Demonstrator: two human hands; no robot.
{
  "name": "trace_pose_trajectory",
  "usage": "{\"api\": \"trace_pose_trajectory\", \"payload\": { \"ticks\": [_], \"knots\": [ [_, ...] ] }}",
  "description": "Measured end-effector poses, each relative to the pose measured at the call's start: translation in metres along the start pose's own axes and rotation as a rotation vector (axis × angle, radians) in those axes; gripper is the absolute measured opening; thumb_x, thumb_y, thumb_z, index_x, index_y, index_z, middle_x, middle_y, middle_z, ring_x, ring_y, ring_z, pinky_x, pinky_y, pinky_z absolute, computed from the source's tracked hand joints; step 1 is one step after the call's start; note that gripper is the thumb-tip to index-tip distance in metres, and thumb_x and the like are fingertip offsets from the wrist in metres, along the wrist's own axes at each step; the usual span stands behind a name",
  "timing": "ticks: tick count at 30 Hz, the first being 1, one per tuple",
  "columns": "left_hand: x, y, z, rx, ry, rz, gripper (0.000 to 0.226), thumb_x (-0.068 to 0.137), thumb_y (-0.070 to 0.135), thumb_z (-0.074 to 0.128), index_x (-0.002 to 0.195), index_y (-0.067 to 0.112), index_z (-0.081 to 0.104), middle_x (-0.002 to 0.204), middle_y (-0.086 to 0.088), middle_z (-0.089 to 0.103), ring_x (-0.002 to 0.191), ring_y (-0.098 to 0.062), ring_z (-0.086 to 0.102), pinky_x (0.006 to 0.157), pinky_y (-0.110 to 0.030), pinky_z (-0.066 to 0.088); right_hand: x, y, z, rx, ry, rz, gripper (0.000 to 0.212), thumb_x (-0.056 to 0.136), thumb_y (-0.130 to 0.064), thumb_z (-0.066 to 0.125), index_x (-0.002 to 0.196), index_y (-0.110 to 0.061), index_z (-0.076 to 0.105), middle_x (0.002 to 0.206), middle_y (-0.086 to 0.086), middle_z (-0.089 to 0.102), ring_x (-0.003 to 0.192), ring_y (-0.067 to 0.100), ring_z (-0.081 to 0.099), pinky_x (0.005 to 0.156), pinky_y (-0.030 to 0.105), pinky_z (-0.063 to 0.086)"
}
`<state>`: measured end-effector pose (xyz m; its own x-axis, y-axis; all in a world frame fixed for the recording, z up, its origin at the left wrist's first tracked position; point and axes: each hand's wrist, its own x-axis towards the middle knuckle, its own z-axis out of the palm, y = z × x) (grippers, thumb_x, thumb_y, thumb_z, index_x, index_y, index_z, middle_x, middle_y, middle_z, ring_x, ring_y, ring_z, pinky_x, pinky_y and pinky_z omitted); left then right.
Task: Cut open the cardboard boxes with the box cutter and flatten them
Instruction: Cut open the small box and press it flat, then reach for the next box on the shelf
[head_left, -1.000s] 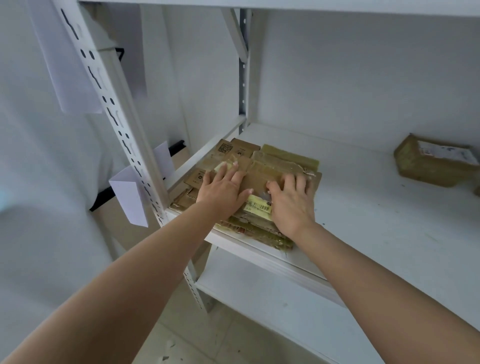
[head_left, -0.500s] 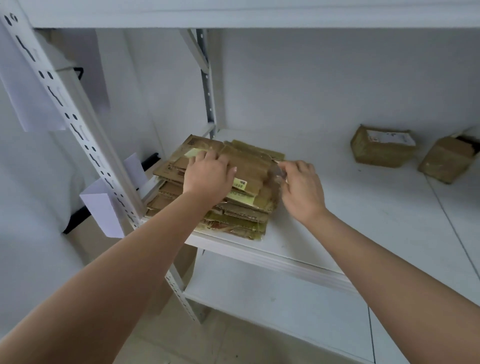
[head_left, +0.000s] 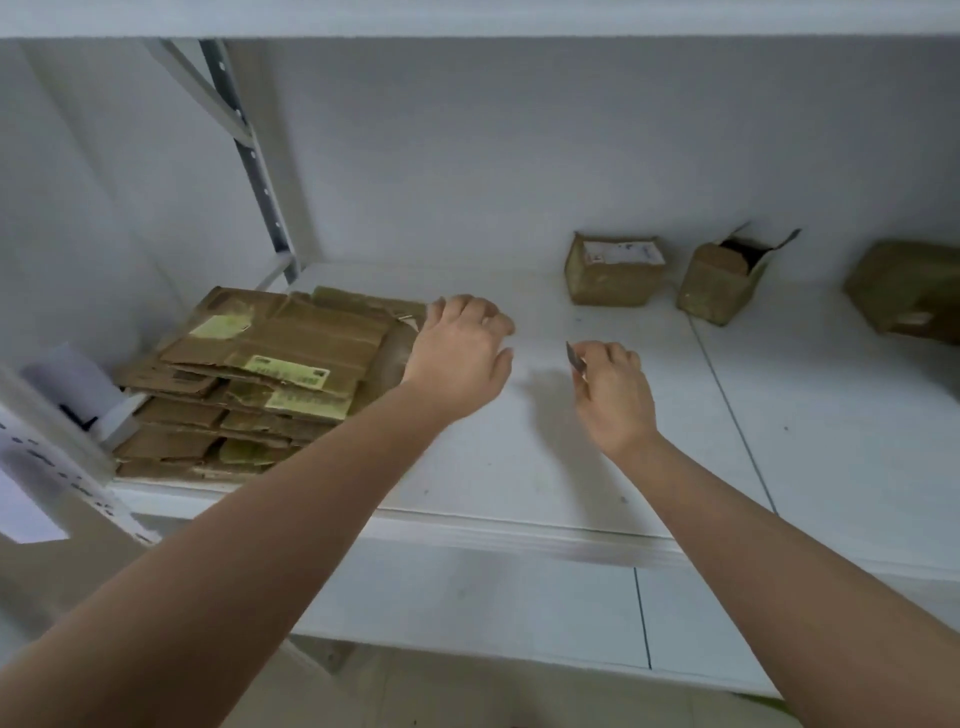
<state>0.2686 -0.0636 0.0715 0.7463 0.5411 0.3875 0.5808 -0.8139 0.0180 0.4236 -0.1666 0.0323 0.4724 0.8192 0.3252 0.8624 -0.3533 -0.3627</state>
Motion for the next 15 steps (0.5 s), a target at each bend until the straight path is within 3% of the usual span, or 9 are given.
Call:
{"api": "trace_pose_trajectory", "payload": {
  "ticks": [6,15],
  "knots": [
    [0.049,0.076,0.044,-0.017,-0.070,0.053,0.038,0.094,0.034,0.047,0.128,0.019,0.055,0.134,-0.005,0.049,0.128,-0.027,0.038,0.108,-0.039,0.025,0.010,0.098,-0.034,-0.007,0.009,0.073,0.025,0.097,-0.013,0.044,0.119,-0.008,0.054,0.117,0.019,0.054,0.109,0.036,0.043,0.088,0.038,0.036],
    [0.117,0.165,0.088,-0.056,-0.148,0.028,0.043,0.094,0.031,0.047,0.135,0.017,0.048,0.139,-0.006,0.045,0.129,-0.028,0.037,0.109,-0.040,0.028,0.039,0.207,-0.068,-0.037,-0.017,0.099,0.027,0.096,-0.011,0.042,0.121,-0.006,0.051,0.118,0.019,0.051,0.110,0.036,0.043,0.086,0.037,0.036]
  ]
}}
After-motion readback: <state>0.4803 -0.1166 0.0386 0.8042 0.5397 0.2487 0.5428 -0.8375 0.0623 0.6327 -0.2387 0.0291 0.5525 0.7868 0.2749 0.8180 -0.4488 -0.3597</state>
